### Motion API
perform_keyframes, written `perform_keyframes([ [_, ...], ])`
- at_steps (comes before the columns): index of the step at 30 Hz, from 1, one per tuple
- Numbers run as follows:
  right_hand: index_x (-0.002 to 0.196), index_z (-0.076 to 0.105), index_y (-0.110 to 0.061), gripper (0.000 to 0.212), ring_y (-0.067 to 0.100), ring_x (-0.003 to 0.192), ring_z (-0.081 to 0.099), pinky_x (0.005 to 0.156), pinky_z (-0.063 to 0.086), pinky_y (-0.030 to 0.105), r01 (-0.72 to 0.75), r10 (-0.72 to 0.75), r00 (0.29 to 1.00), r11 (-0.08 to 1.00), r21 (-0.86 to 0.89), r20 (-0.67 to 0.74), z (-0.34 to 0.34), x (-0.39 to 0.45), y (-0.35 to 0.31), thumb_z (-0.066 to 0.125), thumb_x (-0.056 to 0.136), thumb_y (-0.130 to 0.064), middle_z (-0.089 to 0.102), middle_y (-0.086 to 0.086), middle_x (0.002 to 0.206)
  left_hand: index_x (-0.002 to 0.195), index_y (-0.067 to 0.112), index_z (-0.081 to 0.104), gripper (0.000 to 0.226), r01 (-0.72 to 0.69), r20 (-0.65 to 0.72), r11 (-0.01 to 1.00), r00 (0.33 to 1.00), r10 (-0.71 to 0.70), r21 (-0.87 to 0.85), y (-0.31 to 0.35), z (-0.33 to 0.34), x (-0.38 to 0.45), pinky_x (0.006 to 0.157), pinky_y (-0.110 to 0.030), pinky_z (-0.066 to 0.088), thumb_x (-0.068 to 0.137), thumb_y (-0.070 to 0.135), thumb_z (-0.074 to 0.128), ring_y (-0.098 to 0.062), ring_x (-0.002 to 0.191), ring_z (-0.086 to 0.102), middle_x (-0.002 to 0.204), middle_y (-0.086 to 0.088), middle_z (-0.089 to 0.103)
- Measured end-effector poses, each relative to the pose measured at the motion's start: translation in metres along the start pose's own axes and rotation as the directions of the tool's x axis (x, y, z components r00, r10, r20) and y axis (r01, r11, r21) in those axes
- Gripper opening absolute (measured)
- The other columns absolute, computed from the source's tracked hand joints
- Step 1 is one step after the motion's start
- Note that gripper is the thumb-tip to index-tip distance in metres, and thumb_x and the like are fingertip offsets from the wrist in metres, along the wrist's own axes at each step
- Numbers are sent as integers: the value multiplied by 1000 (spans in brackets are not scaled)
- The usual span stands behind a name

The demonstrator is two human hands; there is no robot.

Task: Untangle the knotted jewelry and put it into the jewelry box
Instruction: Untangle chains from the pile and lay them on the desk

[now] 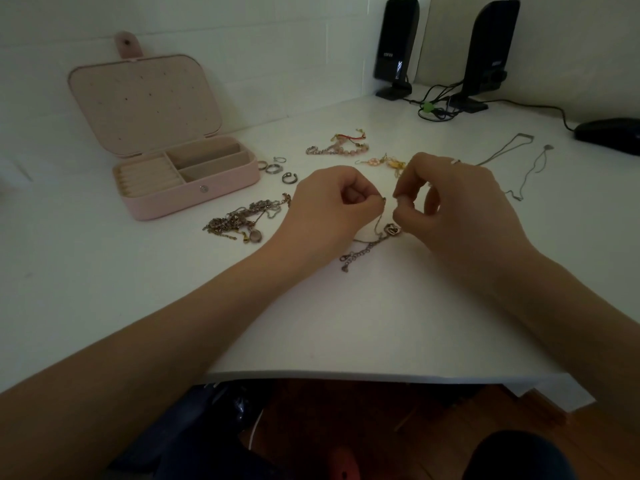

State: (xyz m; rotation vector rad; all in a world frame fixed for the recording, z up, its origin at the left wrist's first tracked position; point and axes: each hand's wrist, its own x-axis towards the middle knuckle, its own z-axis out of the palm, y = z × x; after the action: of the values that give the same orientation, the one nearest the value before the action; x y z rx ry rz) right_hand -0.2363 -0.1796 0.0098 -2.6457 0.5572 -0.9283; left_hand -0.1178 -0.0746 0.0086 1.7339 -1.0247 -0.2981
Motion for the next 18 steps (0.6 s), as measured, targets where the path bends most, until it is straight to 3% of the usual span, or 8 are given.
perform_keyframes([
  [3, 91, 62, -26, 7, 8, 66, 54, 65, 50, 38, 23, -24, 1000, 998, 59, 9, 2, 0, 1, 60, 85, -24, 61, -14, 85, 74, 20, 67, 8, -11, -1, 1000, 1000, 11, 8, 0, 0, -1, 51, -12, 34, 81, 17, 69, 1, 50, 44, 58, 12, 54],
  [8, 87, 63, -26, 4, 10, 65, 56, 66, 50, 39, 34, -35, 999, 995, 89, 6, 2, -1, 2, 61, 85, -24, 60, -16, 82, 72, 21, 65, 11, -35, -10, 999, 999, 35, 33, 2, 0, -2, 50, -9, 33, 81, 15, 69, 3, 49, 45, 57, 13, 54],
  [18, 85, 62, -25, 3, 13, 68, 56, 65, 51, 41, 67, -67, 997, 997, 31, 23, 1, 0, 1, 60, 85, -23, 60, -12, 81, 72, 24, 62, 14, -116, -14, 983, 993, 119, 143, 1, 0, -3, 54, -9, 38, 81, 15, 69, 3, 55, 47, 61, 13, 54],
])
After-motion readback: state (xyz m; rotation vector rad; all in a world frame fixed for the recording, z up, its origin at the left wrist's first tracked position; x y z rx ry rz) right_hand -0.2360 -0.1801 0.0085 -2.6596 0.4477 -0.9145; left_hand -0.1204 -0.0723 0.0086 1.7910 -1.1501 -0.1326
